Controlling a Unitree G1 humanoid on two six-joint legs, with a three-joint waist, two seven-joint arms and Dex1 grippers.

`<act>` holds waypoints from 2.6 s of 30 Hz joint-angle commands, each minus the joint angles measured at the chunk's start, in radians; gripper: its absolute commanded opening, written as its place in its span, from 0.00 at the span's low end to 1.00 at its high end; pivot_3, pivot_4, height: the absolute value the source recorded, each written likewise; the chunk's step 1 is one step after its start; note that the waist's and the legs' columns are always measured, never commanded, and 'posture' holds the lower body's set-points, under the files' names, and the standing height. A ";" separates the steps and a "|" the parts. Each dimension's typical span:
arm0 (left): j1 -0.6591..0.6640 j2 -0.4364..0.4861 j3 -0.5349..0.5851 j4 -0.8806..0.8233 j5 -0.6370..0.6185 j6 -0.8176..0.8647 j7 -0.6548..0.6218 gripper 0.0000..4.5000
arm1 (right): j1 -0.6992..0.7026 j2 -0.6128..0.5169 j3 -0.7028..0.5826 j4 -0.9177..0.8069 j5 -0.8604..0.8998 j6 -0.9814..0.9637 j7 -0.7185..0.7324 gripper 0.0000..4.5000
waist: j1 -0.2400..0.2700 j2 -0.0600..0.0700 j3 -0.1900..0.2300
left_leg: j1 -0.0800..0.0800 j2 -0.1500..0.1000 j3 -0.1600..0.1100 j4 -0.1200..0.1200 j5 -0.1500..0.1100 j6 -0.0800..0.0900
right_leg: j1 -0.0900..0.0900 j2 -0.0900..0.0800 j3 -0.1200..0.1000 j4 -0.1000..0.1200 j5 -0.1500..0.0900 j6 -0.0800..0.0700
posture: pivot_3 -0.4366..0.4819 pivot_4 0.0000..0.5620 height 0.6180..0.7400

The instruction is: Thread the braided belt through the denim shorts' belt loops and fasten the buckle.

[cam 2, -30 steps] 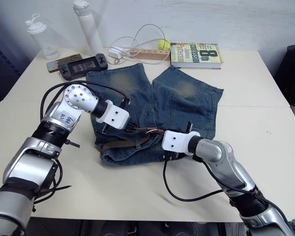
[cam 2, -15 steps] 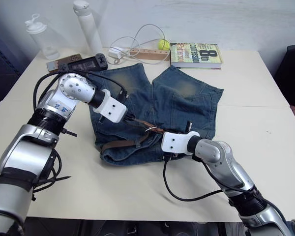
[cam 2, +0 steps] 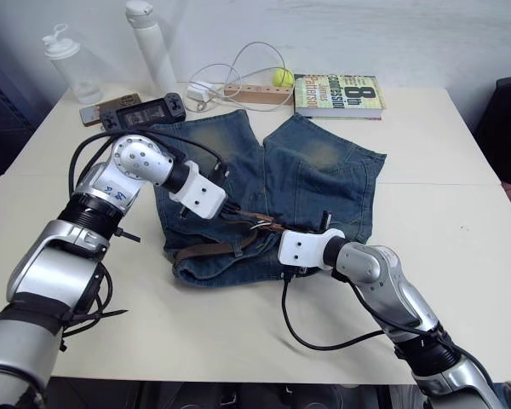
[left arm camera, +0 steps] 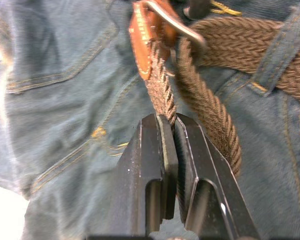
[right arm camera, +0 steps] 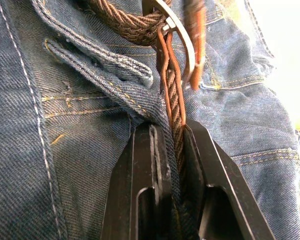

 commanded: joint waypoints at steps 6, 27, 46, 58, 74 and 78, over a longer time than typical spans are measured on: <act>-0.036 0.041 0.010 0.014 0.023 -0.032 0.011 0.00 | -0.001 -0.011 -0.029 -0.030 0.006 -0.012 0.004 0.02 | 0.001 0.000 0.000 | 0.000 0.000 0.000 0.000 0.000 0.000 | 0.000 0.000 0.000 0.000 0.000 0.000 | 0.48 0.27 0.70; 0.130 -0.073 0.034 -0.316 -0.063 0.472 -0.020 0.00 | -0.014 0.019 -0.014 -0.052 0.012 0.013 0.015 0.02 | 0.001 0.000 0.000 | 0.000 0.000 0.000 0.001 0.000 0.000 | 0.000 0.000 0.000 0.001 0.000 0.000 | 0.48 0.27 0.70; 0.266 -0.166 -0.007 -0.604 -0.031 0.896 0.104 0.00 | 0.014 0.019 -0.061 -0.116 0.139 0.065 0.146 0.43 | 0.003 0.000 0.000 | 0.000 0.001 0.000 0.005 0.000 0.000 | 0.000 0.001 0.011 0.005 0.000 -0.001 | 0.48 0.27 0.70; 0.325 -0.161 0.004 -0.670 -0.053 0.989 0.136 0.00 | -0.025 -0.142 -0.327 -0.253 0.559 0.418 0.322 0.98 | 0.005 0.000 0.000 | 0.001 0.001 -0.002 0.006 -0.001 0.001 | 0.004 0.000 0.010 0.004 0.000 -0.001 | 0.48 0.27 0.70; 0.341 -0.163 -0.005 -0.747 -0.064 1.077 0.172 0.00 | -0.079 -0.142 -0.160 -0.014 0.353 0.184 0.201 0.98 | 0.006 0.000 -0.001 | 0.002 0.001 -0.003 0.006 -0.001 0.001 | 0.005 0.000 0.009 0.000 0.000 -0.001 | 0.48 0.27 0.70; 0.333 -0.162 -0.005 -0.744 -0.067 1.070 0.172 0.00 | -0.074 -0.144 -0.156 -0.009 0.323 0.160 0.175 0.98 | 0.006 0.000 -0.001 | 0.002 0.001 -0.003 0.006 -0.001 0.001 | 0.005 0.000 0.009 -0.001 0.000 -0.001 | 0.48 0.27 0.70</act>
